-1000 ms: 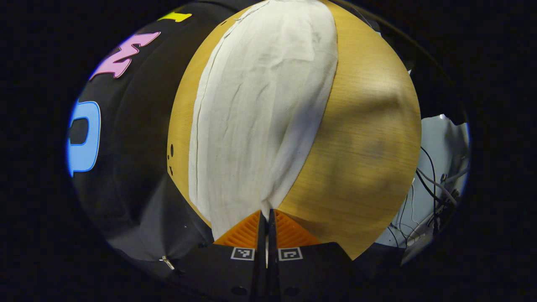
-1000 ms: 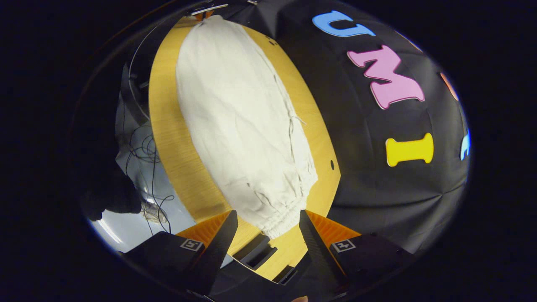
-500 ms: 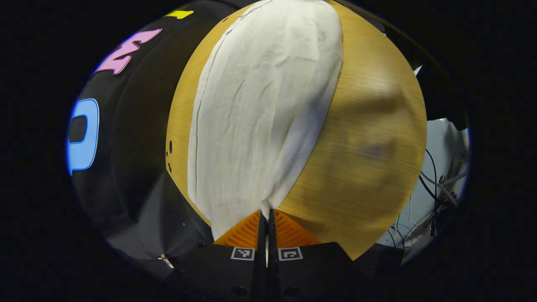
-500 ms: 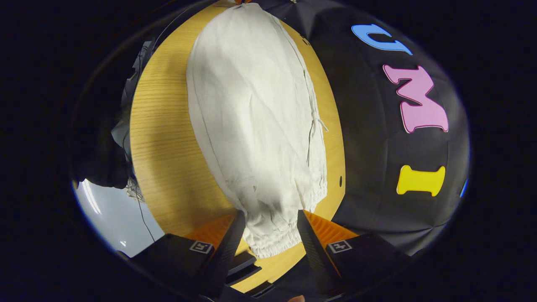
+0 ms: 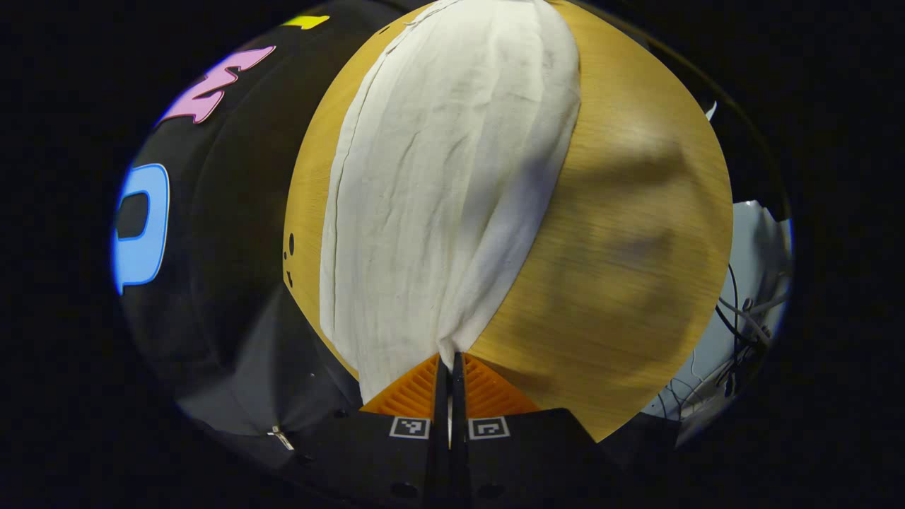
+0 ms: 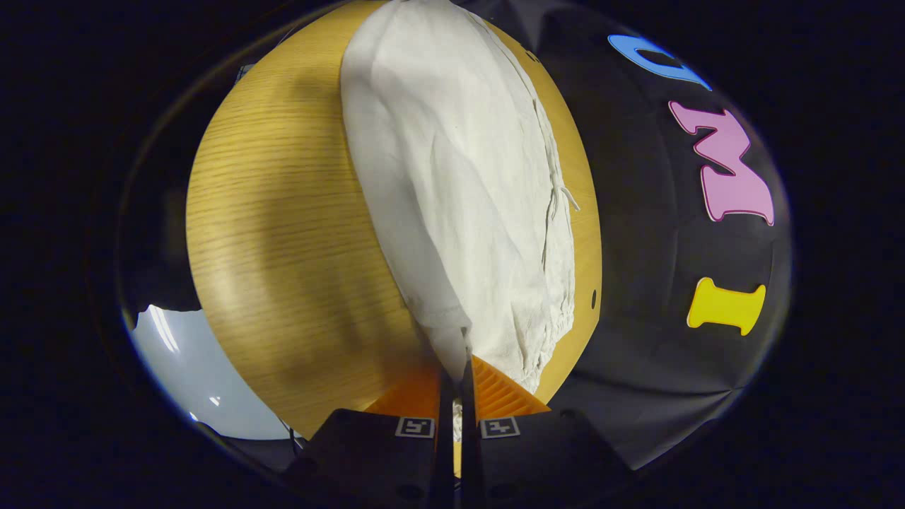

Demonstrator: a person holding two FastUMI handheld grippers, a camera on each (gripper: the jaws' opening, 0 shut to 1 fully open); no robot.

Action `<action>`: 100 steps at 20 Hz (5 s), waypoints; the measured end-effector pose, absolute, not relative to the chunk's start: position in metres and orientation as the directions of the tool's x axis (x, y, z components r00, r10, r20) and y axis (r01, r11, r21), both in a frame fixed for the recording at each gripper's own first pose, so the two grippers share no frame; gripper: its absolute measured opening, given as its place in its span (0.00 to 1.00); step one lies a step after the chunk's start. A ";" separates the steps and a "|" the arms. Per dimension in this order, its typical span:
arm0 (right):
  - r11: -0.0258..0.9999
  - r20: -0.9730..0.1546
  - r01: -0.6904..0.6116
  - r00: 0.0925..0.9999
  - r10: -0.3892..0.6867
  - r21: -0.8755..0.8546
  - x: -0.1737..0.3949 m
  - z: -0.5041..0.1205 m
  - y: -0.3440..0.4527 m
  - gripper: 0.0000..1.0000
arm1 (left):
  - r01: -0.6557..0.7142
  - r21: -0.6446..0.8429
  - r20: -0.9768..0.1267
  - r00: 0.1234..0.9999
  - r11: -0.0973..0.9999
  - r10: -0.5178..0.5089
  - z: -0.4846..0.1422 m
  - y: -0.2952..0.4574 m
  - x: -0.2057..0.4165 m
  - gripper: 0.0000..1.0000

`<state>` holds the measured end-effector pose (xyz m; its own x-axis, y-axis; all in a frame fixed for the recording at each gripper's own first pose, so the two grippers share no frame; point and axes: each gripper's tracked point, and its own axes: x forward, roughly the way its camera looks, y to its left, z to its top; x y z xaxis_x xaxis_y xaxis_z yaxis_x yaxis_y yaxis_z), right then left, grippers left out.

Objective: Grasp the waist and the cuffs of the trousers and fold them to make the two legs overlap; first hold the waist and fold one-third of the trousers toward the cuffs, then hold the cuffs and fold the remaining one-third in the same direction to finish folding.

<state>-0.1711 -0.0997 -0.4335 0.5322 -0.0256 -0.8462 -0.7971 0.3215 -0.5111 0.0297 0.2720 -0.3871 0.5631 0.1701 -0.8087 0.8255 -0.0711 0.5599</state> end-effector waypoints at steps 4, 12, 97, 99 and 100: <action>0.351 -0.820 -0.766 0.572 -0.010 -0.539 -0.177 -0.411 -0.095 0.06 | 0.850 0.526 -0.841 0.524 -0.026 0.136 -0.386 0.270 0.026 0.05; 0.435 -0.770 -0.694 0.638 0.002 -0.574 -0.164 -0.368 -0.089 0.06 | 0.817 0.571 -0.820 0.565 0.080 0.090 -0.375 0.263 0.034 0.05; 0.708 -0.791 0.644 0.577 -0.202 0.289 -0.096 -0.352 -0.112 0.65 | -0.175 -0.306 -0.530 0.848 0.936 -0.014 -0.280 0.215 0.137 0.95; 0.643 -0.807 0.689 0.561 -0.182 0.334 -0.096 -0.366 -0.116 0.65 | -0.196 -0.328 -0.536 0.844 0.924 -0.011 -0.281 0.215 0.135 0.95; 0.604 -0.810 0.711 0.560 -0.174 0.361 -0.094 -0.373 -0.118 0.65 | -0.200 -0.334 -0.541 0.841 0.921 -0.014 -0.285 0.211 0.132 0.95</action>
